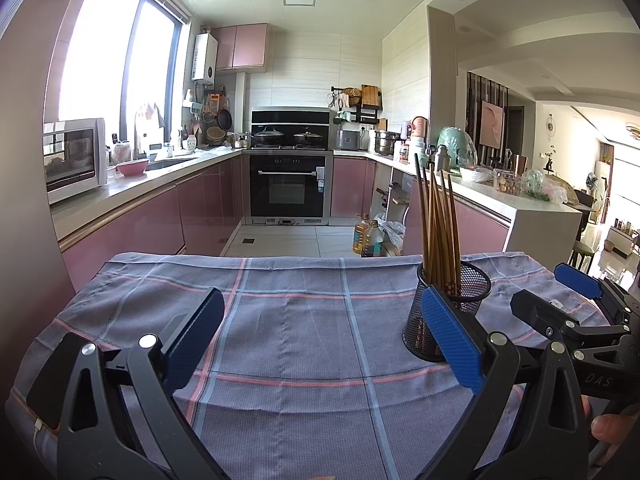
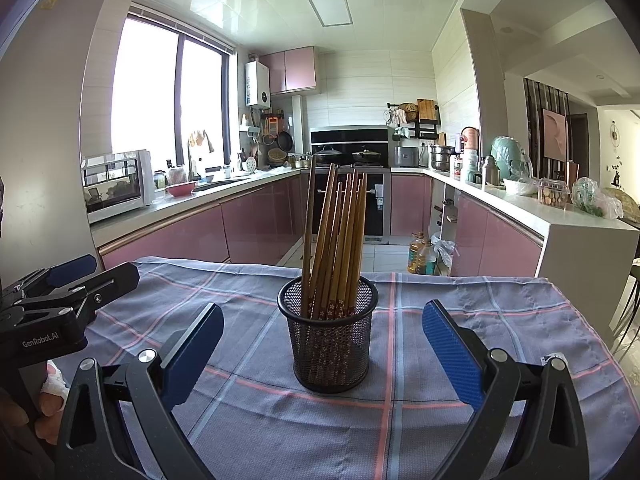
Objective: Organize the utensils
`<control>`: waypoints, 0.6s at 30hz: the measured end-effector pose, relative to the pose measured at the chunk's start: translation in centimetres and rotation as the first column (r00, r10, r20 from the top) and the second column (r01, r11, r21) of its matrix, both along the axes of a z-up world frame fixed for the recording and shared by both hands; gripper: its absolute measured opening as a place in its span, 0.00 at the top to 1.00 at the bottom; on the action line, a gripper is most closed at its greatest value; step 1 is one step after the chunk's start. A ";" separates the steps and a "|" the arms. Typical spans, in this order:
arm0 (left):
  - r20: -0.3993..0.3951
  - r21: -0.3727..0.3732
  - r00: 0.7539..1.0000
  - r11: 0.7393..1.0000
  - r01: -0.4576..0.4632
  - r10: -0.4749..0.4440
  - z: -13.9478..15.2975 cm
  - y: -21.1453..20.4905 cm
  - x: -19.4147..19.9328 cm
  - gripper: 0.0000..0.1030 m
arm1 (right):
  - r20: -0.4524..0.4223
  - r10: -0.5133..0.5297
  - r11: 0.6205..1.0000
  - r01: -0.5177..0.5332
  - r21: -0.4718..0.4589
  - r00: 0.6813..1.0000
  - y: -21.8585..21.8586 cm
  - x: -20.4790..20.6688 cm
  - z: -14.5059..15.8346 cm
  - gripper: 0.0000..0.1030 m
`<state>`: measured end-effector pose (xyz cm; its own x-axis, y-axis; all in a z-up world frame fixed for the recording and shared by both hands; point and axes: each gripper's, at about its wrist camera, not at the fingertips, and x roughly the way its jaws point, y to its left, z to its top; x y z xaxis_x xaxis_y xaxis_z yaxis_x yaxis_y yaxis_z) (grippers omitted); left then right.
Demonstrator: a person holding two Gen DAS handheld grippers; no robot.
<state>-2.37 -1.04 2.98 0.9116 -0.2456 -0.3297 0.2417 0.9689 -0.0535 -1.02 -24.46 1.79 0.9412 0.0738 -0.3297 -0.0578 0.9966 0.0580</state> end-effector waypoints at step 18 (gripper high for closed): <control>-0.001 0.002 1.000 1.000 -0.001 0.001 0.0 0.0 0.0 0.06 | -0.004 0.000 1.000 0.000 0.006 1.000 0.0 0.2 -0.1 0.07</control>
<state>-2.33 -1.08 2.96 0.9114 -0.2442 -0.3314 0.2410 0.9692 -0.0514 -0.85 -24.43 1.67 0.9398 0.0757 -0.3332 -0.0575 0.9963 0.0640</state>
